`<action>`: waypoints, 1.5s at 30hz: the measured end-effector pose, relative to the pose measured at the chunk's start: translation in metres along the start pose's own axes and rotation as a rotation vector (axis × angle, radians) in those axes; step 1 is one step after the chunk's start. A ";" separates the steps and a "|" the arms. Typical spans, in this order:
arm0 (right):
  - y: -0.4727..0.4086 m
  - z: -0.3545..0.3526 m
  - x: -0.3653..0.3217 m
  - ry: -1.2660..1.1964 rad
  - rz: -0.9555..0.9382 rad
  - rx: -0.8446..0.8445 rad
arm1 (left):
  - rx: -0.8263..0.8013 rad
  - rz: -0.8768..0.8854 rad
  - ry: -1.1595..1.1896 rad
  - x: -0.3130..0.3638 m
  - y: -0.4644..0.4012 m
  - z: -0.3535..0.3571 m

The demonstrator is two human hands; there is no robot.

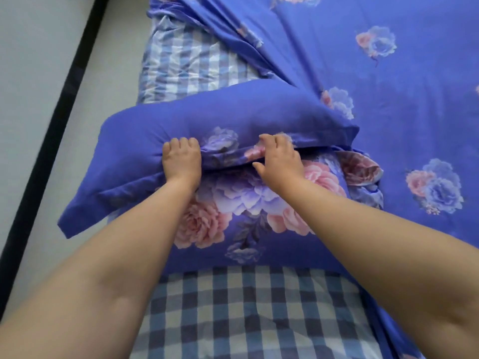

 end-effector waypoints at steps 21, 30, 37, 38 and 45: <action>0.029 -0.214 0.056 0.123 -0.139 0.371 | 0.804 0.305 0.259 0.103 0.024 -0.249; 0.123 -0.309 0.287 0.168 0.328 0.454 | 0.528 0.450 0.543 0.347 0.048 -0.285; 0.181 -0.228 0.387 0.245 0.329 0.425 | -0.092 0.464 0.378 0.401 0.135 -0.158; 0.186 -0.202 0.399 0.165 0.385 0.306 | -0.175 0.442 0.357 0.393 0.146 -0.136; 0.217 -0.049 0.374 -0.131 0.580 -0.246 | -0.444 0.209 0.296 0.281 0.176 -0.028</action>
Point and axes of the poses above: each hand's wrist, its own y-axis away from the middle knuckle, its own z-axis out of the palm, x = y × z, the point moved 7 cm from there along -y, towards the middle knuckle, and after that the axes turned 4 degrees about -y, right-handed, at the moved point
